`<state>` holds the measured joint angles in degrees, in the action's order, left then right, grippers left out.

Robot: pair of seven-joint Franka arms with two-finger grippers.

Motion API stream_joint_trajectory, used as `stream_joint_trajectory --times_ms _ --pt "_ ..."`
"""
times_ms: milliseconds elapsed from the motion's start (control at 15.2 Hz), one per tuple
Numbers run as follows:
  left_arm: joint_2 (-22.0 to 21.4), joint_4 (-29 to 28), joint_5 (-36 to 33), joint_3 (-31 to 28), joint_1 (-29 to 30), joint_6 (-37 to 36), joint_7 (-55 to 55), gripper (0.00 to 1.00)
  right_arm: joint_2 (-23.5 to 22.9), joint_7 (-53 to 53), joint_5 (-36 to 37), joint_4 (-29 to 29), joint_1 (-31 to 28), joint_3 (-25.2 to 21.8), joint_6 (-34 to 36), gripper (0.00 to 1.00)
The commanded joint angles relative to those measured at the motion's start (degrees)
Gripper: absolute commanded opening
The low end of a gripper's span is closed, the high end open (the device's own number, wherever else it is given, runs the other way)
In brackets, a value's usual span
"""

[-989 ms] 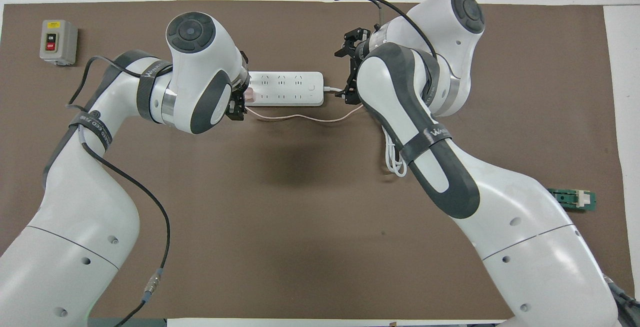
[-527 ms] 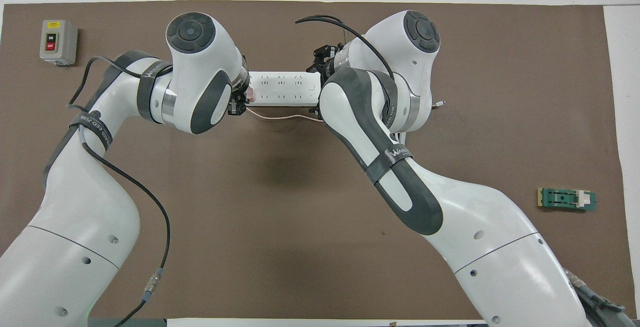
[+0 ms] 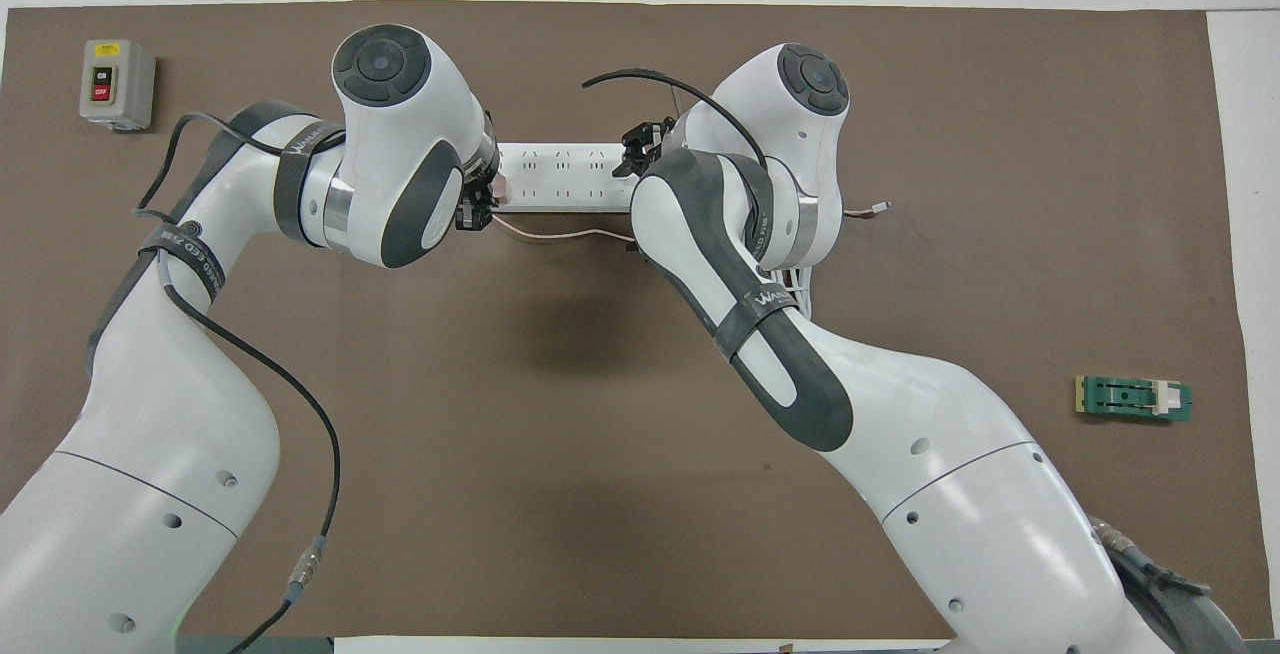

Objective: Unplug charger and place it aside

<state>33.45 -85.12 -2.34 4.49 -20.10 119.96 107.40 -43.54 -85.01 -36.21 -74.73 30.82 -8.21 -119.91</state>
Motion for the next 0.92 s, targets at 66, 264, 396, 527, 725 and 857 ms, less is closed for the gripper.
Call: stream_joint_trajectory --times_ms 66,264,396,527,725,857 --pt "-0.05 -0.93 0.23 -0.53 -0.64 0.71 0.01 0.00 -0.92 1.68 1.49 0.99 0.21 -0.14 -3.20 1.00" --pt "-0.14 -0.93 -0.12 -0.53 -1.34 0.71 -0.43 0.00 -1.98 1.68 1.05 0.99 0.12 -0.14 -4.97 1.00" --pt "-0.14 -0.93 -0.12 -0.53 -1.34 0.71 -0.52 0.00 -2.16 1.60 0.79 1.69 0.12 -0.05 -5.59 1.00" --pt "-0.14 -0.93 -0.12 -0.53 -1.43 0.80 -0.70 0.00 -2.42 1.51 -0.34 1.79 -0.14 -0.05 -6.20 1.00" --pt "-0.14 -0.93 -0.12 -0.53 -1.43 0.80 -0.70 0.00 -4.70 1.51 -2.02 4.50 -0.67 -0.05 -7.61 1.00" --pt "-0.14 -0.93 -0.12 -0.53 -1.43 0.45 -2.18 0.00 -7.07 0.98 -3.60 7.84 -0.76 -0.05 -7.96 1.00"
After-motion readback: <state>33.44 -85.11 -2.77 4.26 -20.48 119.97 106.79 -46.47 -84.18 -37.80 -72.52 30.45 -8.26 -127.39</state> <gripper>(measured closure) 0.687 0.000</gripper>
